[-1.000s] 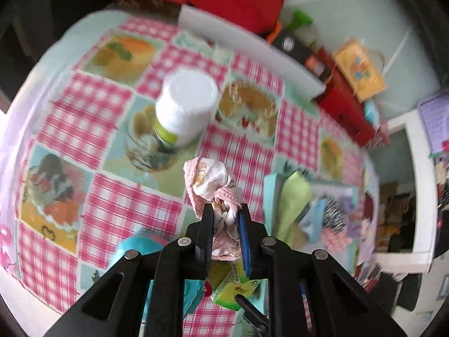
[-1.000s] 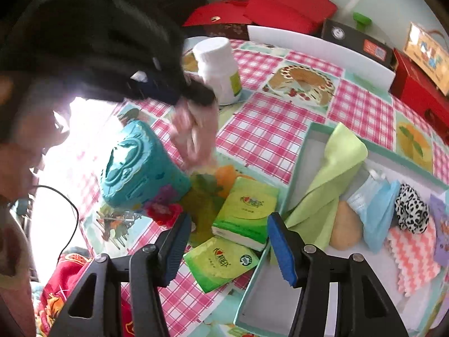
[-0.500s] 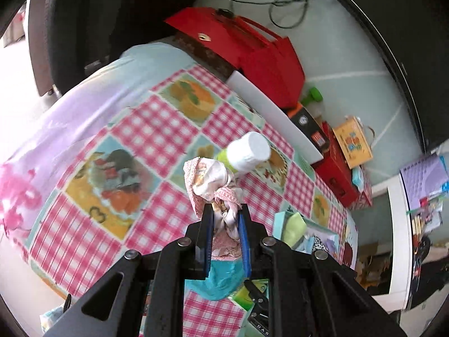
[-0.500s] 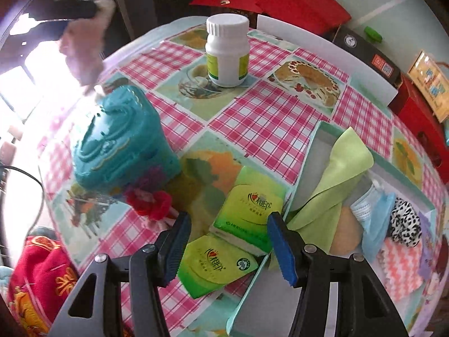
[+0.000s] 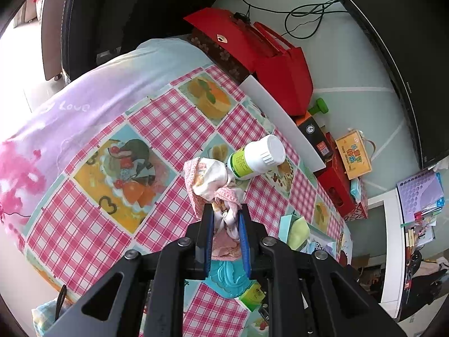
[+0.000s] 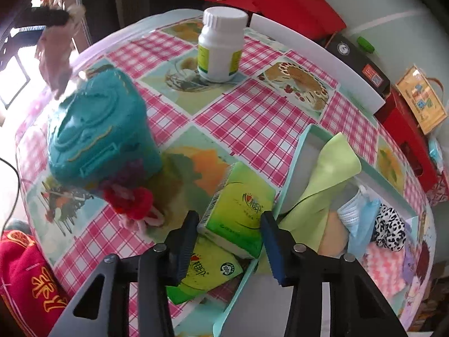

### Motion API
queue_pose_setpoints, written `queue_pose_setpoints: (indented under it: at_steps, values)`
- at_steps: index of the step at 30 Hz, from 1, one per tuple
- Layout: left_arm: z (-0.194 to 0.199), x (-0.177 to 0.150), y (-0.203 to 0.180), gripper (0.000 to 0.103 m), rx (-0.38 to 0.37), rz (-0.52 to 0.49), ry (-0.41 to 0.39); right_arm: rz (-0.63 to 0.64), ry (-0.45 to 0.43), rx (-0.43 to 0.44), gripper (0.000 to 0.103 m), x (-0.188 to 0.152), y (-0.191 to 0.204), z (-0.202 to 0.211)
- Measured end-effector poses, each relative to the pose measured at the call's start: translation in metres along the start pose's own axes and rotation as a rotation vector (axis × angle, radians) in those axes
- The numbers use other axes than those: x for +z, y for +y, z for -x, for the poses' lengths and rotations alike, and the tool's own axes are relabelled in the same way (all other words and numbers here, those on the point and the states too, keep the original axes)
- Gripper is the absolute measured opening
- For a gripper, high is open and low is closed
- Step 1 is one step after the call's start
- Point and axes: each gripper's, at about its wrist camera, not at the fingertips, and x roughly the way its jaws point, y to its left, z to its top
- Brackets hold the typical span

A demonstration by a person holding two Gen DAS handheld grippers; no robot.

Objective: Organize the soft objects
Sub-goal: 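Lift the pink cloth with the left gripper while the right grasps the small green-white tissue packet, then carry the pink cloth and tissue packet with both grippers over the tray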

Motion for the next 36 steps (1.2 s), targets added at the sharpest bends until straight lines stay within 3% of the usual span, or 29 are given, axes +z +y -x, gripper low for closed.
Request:
queue_pose_setpoints:
  at_steps: [12, 19, 30, 36]
  values:
    - [0.013, -0.012, -0.009, 0.017, 0.014, -0.023, -0.009, -0.085, -0.058, 0.043, 0.034, -0.007, -0.01, 0.021]
    - [0.023, -0.019, -0.02, 0.017, 0.027, -0.044, -0.018, -0.132, -0.105, 0.066, 0.032, -0.011, -0.018, 0.038]
    - [0.045, -0.032, -0.058, 0.017, 0.015, -0.115, -0.065, -0.26, -0.269, 0.119, 0.031, -0.025, -0.051, 0.094]
    - [0.041, -0.044, -0.09, 0.017, -0.021, -0.186, -0.05, -0.349, -0.348, 0.11, 0.031, -0.04, -0.08, 0.124]
